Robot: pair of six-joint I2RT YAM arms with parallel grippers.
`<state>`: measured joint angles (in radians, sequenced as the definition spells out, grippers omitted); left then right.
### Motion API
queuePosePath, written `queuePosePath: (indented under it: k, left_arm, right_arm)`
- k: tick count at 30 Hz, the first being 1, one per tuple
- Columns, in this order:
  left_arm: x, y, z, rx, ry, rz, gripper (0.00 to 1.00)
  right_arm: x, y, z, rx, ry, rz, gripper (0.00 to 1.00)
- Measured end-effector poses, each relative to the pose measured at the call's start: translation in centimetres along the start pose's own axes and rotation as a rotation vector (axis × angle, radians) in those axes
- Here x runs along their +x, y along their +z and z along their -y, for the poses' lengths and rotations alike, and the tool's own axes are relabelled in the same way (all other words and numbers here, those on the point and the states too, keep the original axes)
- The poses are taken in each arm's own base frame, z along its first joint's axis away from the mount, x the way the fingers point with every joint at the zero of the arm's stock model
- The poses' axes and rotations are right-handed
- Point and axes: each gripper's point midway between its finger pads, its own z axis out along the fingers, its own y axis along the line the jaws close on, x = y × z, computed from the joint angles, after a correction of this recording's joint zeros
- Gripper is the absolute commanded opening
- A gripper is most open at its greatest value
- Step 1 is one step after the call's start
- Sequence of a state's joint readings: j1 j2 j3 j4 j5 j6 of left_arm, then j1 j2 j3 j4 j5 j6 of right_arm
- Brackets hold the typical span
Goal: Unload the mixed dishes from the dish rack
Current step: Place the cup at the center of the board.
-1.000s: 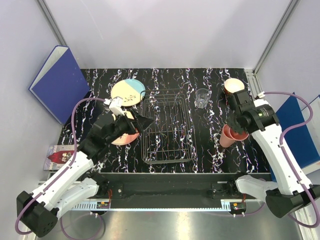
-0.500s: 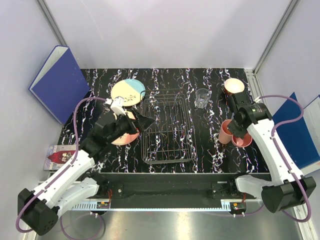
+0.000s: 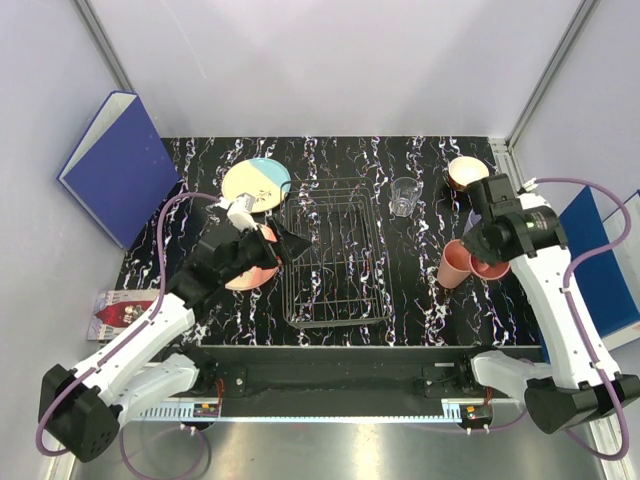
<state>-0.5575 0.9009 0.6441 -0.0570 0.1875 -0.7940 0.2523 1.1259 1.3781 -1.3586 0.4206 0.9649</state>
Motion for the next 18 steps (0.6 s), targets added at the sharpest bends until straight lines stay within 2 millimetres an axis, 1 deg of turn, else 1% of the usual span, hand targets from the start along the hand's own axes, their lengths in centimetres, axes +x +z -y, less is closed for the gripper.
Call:
queuePosePath:
  k: [3, 5, 9, 18]
  left_arm:
    - [0.2, 0.2, -0.2, -0.007, -0.002, -0.007, 0.99]
    - [0.2, 0.2, -0.3, -0.009, -0.002, -0.010, 0.99]
    - [0.3, 0.3, -0.3, -0.008, -0.003, -0.013, 0.99]
    - [0.3, 0.3, -0.3, -0.008, -0.002, -0.014, 0.99]
  right_arm:
    - [-1.1, -1.2, -0.7, -0.044, 0.014, 0.027, 0.00]
    - [-1.3, -1.4, -0.9, -0.049, 0.010, 0.030, 0.00]
    - [-0.9, -0.5, -1.2, -0.021, -0.018, 0.007, 0.00]
    - [0.7, 1.8, -1.1, 0.053, -0.083, -0.061, 0.00]
